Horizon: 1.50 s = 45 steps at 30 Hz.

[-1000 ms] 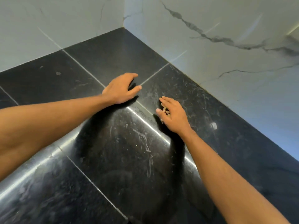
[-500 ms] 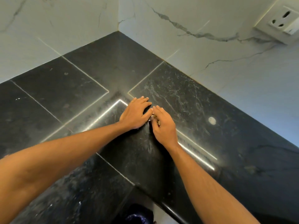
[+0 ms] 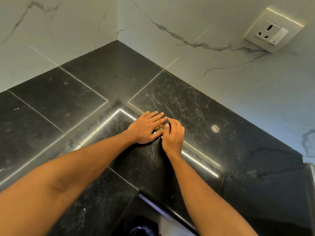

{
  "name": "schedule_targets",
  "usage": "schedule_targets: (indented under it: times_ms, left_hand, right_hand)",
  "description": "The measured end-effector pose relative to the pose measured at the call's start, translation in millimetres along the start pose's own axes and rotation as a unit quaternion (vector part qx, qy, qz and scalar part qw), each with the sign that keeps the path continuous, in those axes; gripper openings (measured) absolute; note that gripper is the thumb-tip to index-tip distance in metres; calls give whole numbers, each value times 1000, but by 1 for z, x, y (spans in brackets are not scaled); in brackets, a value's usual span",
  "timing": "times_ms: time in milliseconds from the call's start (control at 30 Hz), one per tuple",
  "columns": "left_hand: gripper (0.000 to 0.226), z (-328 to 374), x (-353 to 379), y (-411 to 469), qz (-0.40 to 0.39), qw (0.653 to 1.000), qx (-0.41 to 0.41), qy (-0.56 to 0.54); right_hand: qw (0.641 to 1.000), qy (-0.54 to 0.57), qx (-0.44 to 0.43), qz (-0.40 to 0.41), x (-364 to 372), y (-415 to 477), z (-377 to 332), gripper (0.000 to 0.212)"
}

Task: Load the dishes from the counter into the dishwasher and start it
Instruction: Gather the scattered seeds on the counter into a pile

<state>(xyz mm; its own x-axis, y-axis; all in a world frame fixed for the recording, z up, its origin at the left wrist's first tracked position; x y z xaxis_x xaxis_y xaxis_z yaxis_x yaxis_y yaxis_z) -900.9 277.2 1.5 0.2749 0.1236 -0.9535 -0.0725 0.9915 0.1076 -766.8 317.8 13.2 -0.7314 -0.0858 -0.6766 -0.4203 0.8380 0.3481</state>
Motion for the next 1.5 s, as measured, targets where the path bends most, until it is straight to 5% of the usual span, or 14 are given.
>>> schedule_targets:
  times_ms: [200,400,633,867,967,1233,1500]
  left_hand:
    - [47,4,-11,-5,58,996,19,-68]
    - [33,-2,-2,-25,112,984,-71,-115]
    - [24,-3,1,-40,129,978,-95,-130]
    - [32,8,-15,-50,154,976,-153,-12]
    - [38,6,-16,-49,155,968,-191,45]
    - [23,7,-19,-36,117,984,-130,44]
    - [20,6,-18,-28,94,992,-70,47]
  right_hand:
    - [975,-152,-82,-138,12,-2,-12,48]
    - [977,-130,-139,-100,10,-11,-12,29]
    - [994,-58,-89,-35,-11,-38,-5,15]
    - [970,-236,-27,-49,-30,-54,-1,57]
    - [957,-271,-58,-83,-23,-45,-6,55]
    - [953,-227,-132,-154,-9,-18,-6,24]
    - [953,-208,-132,-175,-9,-17,-15,32]
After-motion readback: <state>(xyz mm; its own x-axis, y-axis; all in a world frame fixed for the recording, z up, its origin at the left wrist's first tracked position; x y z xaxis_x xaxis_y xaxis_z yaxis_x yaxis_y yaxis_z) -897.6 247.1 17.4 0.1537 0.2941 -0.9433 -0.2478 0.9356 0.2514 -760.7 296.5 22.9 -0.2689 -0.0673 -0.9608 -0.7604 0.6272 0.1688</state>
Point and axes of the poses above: each hand's wrist, its own y-axis towards the middle knuckle, its own x-axis out of the palm, z = x × y, the point moved 5 cm from there along y, towards the middle knuckle, and after that the axes turned 10 degrees about -x, right-handed, at the moved point
